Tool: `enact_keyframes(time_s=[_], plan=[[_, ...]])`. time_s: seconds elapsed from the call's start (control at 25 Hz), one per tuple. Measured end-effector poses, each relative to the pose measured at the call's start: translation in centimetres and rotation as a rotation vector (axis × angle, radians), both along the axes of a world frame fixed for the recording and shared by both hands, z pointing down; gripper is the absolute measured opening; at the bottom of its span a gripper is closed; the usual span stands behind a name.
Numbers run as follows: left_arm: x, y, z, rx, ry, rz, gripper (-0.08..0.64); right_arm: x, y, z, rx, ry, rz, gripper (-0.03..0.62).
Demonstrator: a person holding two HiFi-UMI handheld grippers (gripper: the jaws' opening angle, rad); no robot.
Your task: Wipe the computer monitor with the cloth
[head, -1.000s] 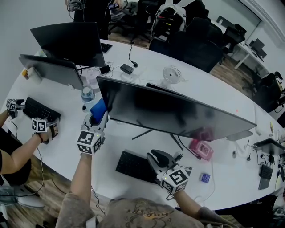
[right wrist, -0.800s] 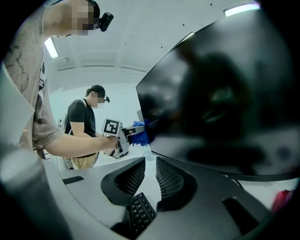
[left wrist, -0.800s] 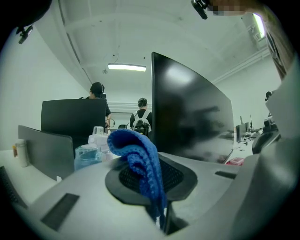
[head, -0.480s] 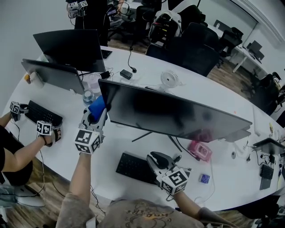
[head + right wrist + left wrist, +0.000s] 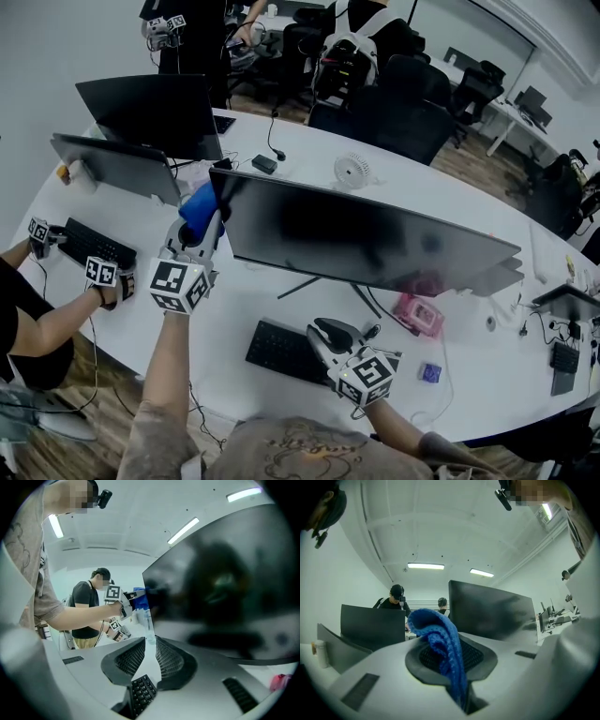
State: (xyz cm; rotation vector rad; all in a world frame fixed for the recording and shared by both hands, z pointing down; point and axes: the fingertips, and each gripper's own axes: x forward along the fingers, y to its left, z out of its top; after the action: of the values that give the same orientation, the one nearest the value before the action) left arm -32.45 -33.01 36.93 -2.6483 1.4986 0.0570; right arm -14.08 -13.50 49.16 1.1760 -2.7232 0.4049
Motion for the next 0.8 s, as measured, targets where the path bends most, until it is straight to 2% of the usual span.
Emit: enact_keyframes(time_s=[0.48,0.8], plan=[[0.3,0.7,-7.3,0.119,0.003,0.006,0.048,0.3,1.7,-1.3,0.027,-0.002,-0.001,0.067],[0.3,0.4,-9.3,0.130,0.004,0.010,0.048,0.9,2.2,-1.4,0.031,-0.004,0.013,0.067]])
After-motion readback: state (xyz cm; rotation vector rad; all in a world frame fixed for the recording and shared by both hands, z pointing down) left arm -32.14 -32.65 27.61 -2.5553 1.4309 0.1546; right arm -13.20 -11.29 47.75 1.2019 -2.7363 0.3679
